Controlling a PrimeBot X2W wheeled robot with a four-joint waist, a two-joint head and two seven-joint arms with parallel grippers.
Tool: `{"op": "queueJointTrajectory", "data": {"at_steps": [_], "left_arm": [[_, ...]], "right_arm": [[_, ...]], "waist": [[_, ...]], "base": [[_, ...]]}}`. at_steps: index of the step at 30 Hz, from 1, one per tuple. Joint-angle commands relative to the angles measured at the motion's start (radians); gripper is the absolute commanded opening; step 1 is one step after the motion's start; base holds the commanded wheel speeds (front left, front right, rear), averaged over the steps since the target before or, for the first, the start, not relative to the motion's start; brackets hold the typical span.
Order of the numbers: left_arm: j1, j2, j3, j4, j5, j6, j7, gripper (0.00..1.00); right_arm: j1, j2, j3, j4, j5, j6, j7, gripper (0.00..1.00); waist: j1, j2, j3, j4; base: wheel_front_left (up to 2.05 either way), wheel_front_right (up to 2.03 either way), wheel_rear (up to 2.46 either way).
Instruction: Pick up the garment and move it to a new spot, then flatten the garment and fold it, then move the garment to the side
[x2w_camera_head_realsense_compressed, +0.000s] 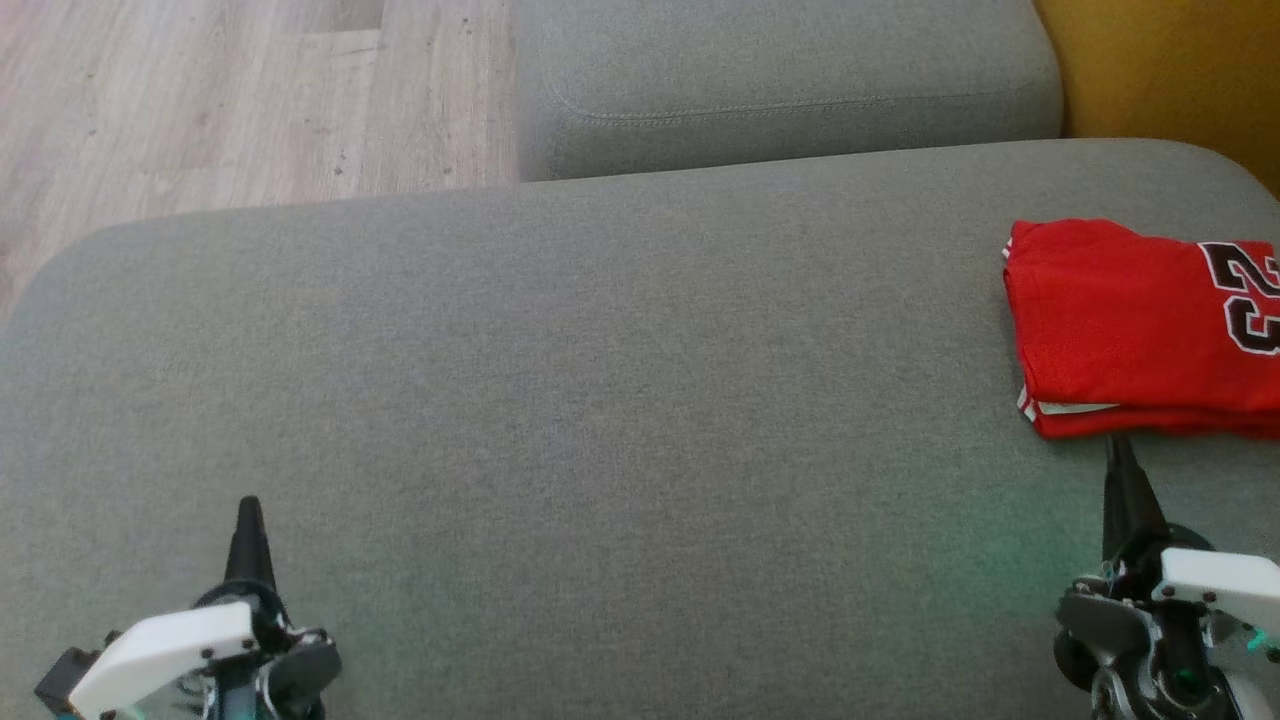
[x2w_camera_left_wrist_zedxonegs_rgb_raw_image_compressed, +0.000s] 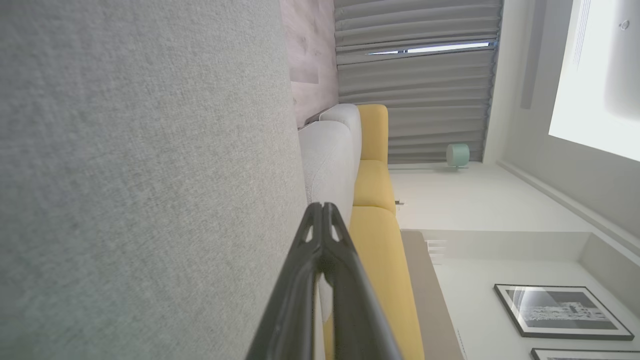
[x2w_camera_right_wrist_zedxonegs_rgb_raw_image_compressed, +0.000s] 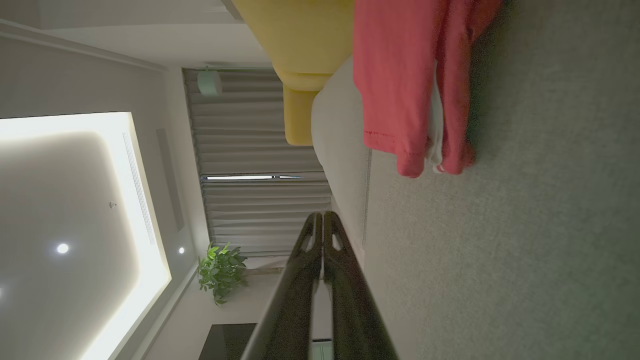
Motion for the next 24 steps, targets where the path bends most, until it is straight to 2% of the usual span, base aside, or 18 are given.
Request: {"op": "queueJointTrajectory", "data": {"at_steps": [1, 24], "left_arm": [[-0.065, 0.009, 0.049, -0.028, -0.036, -0.013, 0.014, 0.00], [-0.070, 0.002, 0.063, -0.026, -0.045, -0.016, 0.025, 0.00]], "right_arm": [[-0.068, -0.024, 0.018, -0.031, 0.038, 0.008, 0.013, 0.00], [-0.074, -0.019, 0.009, -0.029, 0.048, 0.008, 0.023, 0.00]], "waist": [[0.0000, 0.0000, 0.002, -0.001], [0.0000, 0.0000, 0.004, -0.002]], "base": [[0.00, 0.00, 0.00], [0.00, 0.00, 0.00]]}}
